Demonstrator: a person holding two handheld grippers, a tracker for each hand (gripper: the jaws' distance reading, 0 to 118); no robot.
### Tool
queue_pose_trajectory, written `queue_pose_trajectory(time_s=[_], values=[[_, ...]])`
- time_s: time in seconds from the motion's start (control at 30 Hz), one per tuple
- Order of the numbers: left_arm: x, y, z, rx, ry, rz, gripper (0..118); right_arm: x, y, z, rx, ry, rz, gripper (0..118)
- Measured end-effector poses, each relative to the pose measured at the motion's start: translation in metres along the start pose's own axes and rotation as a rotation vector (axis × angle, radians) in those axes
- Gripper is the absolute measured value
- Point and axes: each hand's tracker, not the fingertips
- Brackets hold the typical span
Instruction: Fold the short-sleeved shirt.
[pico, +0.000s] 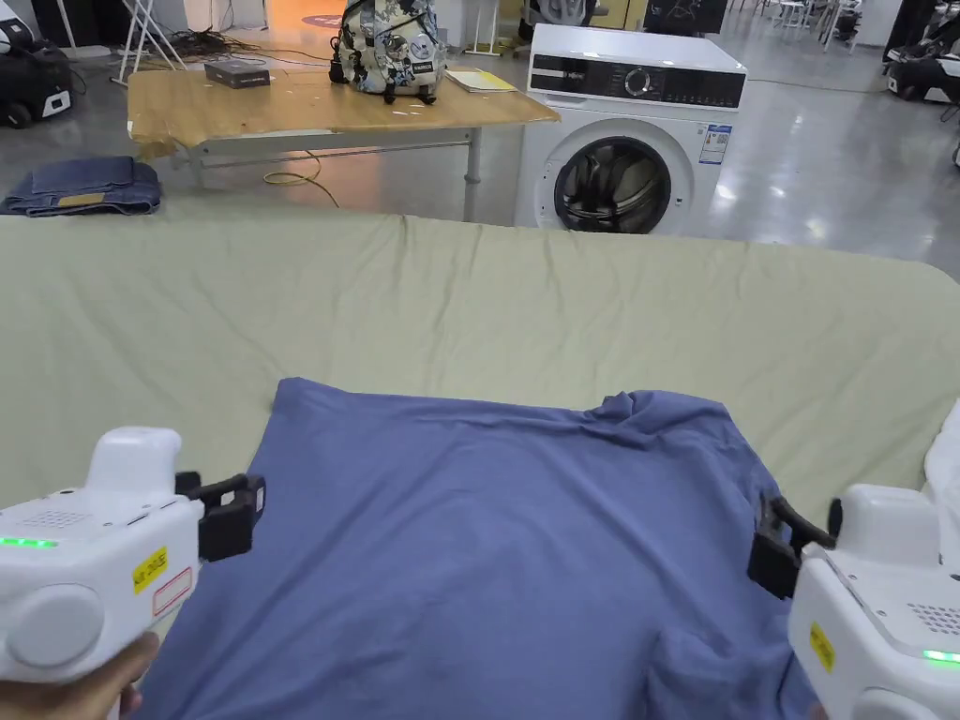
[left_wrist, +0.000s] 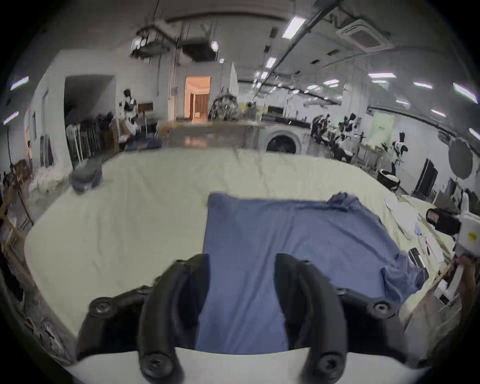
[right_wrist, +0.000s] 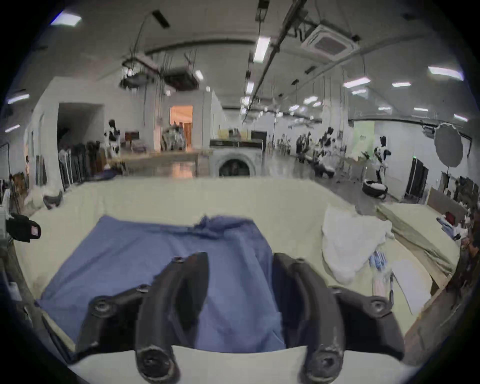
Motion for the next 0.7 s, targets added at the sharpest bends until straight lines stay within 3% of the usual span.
queue_pose_trajectory(time_s=[0.1,0.4,0.7], values=[[0.017,0.007,0.001,0.088,0.031,-0.050,4,-0.016,0.005,-0.001,0.075,0.005,-0.019,0],[0.018,0.010,-0.004,0.086,0.071,-0.047,0,-0.032,0.006,-0.008,0.084,0.023,-0.039,0],[-0.044,-0.029,0.012,-0.270,0.043,0.030,0,-0.027,-0.015,-0.014,-0.013,0.033,-0.009,0]])
